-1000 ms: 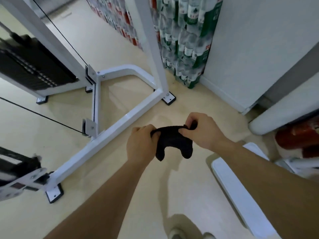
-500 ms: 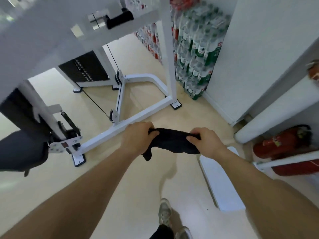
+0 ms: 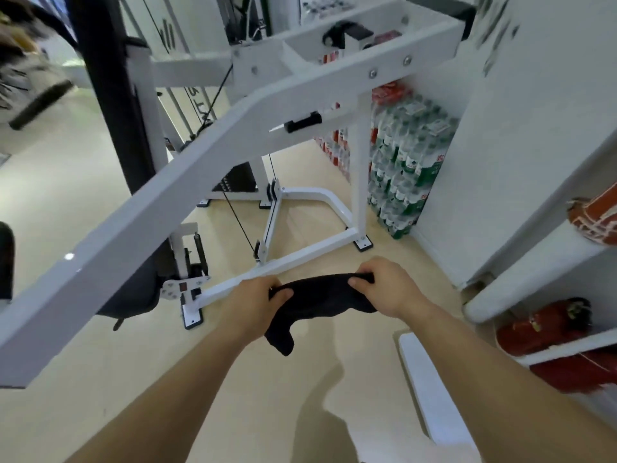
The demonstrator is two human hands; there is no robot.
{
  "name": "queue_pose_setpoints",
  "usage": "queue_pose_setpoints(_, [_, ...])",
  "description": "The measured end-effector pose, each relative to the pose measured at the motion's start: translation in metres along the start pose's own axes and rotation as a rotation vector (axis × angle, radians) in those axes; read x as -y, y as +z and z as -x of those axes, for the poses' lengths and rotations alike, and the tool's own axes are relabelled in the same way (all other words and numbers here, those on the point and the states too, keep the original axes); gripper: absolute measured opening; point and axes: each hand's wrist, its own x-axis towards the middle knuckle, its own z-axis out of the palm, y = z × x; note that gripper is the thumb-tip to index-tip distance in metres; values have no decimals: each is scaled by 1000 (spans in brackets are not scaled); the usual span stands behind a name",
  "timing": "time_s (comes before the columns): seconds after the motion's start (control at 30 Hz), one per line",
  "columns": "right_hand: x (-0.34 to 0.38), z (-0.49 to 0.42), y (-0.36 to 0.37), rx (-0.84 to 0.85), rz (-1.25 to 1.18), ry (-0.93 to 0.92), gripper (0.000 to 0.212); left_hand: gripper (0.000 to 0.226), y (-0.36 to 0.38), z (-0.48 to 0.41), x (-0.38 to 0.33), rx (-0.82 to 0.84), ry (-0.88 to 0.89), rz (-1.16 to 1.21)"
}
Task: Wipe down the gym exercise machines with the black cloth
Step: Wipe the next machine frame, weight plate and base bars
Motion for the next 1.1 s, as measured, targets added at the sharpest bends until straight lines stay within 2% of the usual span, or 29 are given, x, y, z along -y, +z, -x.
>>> queue_pose_setpoints(0.13, [60, 17, 14, 86, -14, -63, 31, 21, -33, 46, 32, -59, -67, -19])
queue_pose_setpoints(0.27, [117, 33, 41, 220, -10, -151, 31, 27, -55, 107, 70, -105, -187, 11])
queue_pose_setpoints(0.43, [174, 52, 89, 432, 155, -338, 15, 28, -55, 186, 124, -139, -391, 65])
queue_pose_setpoints(0.57, [211, 73, 124, 567, 302, -511, 19, 25, -56, 247, 154, -263, -579, 166])
queue_pose_setpoints(0.77, [261, 103, 180, 666, 390, -677, 15, 28, -59, 317, 191, -374, -750, 268])
queue_pose_setpoints(1.1, [354, 160, 286, 786, 442, -814, 17, 24, -85, 415, 282, -494, -936, 372])
